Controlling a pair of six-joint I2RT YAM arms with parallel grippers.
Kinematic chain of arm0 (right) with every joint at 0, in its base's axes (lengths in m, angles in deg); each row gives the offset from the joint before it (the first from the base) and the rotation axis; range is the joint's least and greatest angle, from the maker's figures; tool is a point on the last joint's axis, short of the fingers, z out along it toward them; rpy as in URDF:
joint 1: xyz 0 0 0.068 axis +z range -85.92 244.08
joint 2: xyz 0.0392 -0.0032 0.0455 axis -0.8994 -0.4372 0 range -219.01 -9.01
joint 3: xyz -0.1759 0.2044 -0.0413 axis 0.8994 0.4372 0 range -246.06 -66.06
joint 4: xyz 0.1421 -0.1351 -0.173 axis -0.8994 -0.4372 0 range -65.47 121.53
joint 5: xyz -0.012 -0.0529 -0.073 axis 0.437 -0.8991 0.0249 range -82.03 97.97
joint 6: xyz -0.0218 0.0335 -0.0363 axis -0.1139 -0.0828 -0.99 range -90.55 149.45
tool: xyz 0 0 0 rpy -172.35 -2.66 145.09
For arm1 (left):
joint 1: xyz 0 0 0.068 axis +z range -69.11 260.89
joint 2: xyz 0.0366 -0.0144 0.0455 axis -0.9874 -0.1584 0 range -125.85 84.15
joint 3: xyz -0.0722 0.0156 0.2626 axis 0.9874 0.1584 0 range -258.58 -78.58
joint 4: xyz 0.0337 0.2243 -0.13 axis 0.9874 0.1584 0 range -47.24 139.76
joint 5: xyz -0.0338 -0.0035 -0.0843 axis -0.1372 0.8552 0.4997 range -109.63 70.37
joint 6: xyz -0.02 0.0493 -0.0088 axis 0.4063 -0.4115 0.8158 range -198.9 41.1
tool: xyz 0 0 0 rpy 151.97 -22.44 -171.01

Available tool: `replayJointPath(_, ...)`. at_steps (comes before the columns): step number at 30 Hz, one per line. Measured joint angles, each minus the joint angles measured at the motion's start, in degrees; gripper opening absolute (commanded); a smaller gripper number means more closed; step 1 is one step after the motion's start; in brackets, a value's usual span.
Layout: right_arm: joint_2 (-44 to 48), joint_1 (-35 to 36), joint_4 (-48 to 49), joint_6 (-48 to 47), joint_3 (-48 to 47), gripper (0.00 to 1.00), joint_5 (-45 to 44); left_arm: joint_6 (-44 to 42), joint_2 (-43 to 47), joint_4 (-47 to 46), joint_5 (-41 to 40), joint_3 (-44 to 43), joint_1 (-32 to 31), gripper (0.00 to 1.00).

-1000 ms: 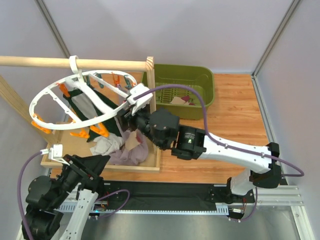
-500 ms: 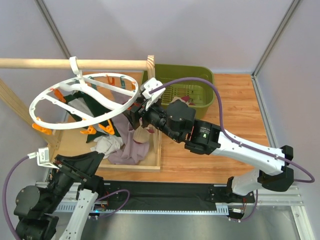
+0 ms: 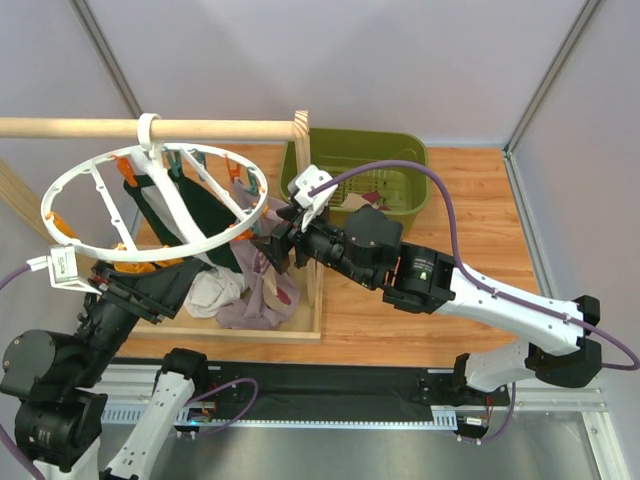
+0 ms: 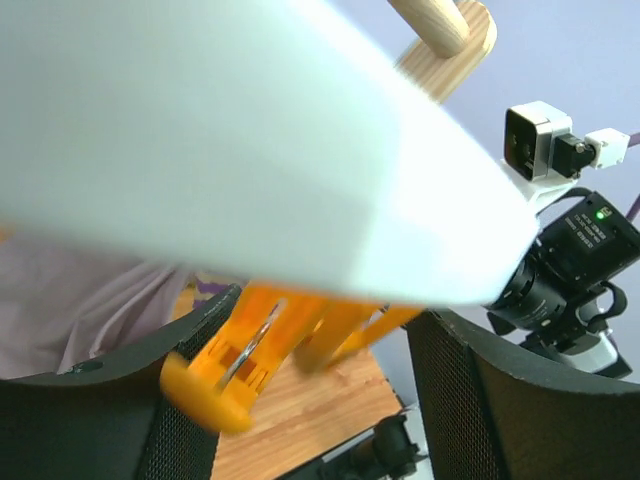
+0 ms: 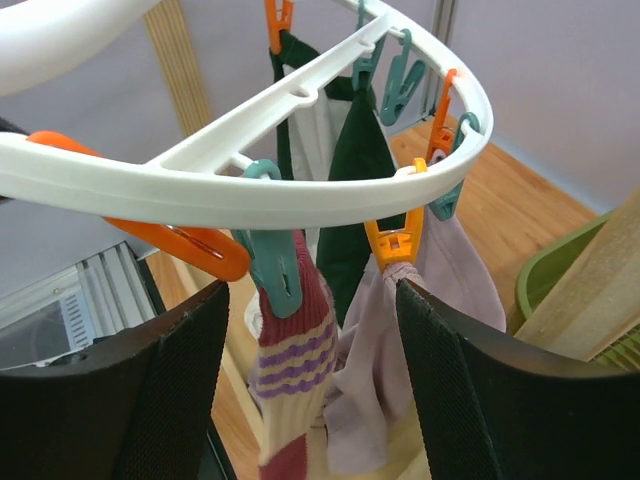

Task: Clip the socks to the hanger
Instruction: Rotate the hanger at the clothesline, then open the clamp at the hanger.

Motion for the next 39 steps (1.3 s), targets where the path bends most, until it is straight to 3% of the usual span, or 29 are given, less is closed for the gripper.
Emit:
replayJointPath(3,0.3,0.0,-1.4,1.9,0.0,0.67,2.4,-1.7,-1.5,-0.7,1.2,-0.6,0.0,0.71)
replayJointPath(7,2.2,0.8,-3.5,4.9,0.0,0.65,6.1,-2.7,-2.2,-1.3,2.4,-0.2,0.0,0.54)
replayJointPath(13,5.4,4.5,-3.5,8.3,-0.3,0.64,11.4,-3.0,-1.7,-2.1,3.7,0.9,0.0,0.42)
replayJointPath(18,4.7,6.2,-3.4,9.3,-1.9,0.68,15.5,-2.3,-0.4,-2.3,4.2,1.3,0.0,0.37)
replayJointPath(23,2.7,6.7,-3.2,9.4,-2.7,0.68,16.5,-1.0,0.3,-2.5,4.9,1.6,0.0,0.22)
replayJointPath(30,-0.6,6.7,-2.0,9.5,-3.7,0.67,16.7,1.0,0.5,-2.5,5.9,1.6,0.0,0.17)
replayJointPath(34,-2.1,6.7,-1.1,9.7,-3.9,0.66,17.0,1.6,0.9,-2.5,6.1,1.6,0.0,0.01)
replayJointPath(39,-2.3,6.7,0.8,9.8,-3.6,0.65,15.0,2.2,1.2,-1.4,5.9,1.1,0.0,0.0)
